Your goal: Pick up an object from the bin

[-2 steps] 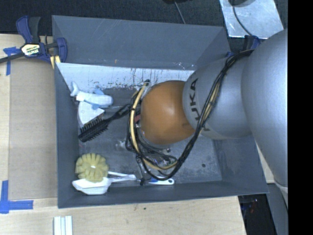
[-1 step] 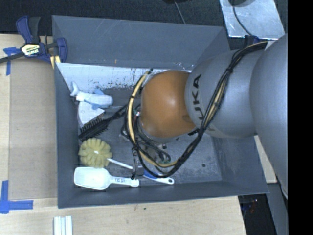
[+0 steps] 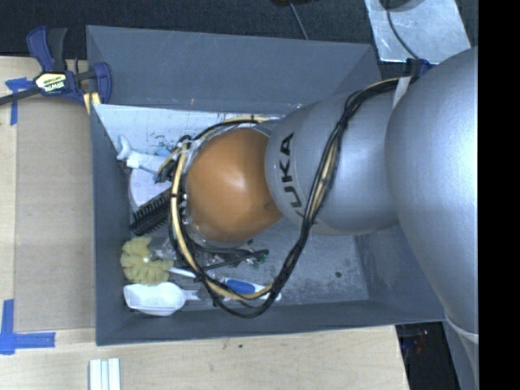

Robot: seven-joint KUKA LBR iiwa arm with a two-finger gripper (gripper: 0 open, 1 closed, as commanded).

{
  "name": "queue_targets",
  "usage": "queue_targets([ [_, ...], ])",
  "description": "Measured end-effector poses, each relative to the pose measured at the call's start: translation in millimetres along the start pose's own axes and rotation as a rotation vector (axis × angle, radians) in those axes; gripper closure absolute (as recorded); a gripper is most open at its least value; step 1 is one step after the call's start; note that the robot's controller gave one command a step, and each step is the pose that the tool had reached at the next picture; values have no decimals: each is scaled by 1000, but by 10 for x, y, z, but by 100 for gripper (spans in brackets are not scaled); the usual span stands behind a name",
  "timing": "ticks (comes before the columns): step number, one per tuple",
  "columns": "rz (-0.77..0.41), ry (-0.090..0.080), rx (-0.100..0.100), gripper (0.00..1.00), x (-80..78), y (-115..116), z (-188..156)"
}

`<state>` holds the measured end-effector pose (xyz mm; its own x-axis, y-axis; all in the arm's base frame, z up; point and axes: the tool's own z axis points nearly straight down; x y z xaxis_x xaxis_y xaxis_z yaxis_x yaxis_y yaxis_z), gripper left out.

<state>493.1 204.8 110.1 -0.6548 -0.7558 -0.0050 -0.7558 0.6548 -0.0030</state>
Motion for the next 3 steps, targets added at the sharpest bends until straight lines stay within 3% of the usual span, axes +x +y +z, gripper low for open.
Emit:
queue_targets([
  [1, 339, -5, -1, 0, 262, -150, 238],
  [2, -21, -11, 7, 100, 374, -379, 360],
  [3, -18, -10, 7, 100, 375, -379, 361],
])
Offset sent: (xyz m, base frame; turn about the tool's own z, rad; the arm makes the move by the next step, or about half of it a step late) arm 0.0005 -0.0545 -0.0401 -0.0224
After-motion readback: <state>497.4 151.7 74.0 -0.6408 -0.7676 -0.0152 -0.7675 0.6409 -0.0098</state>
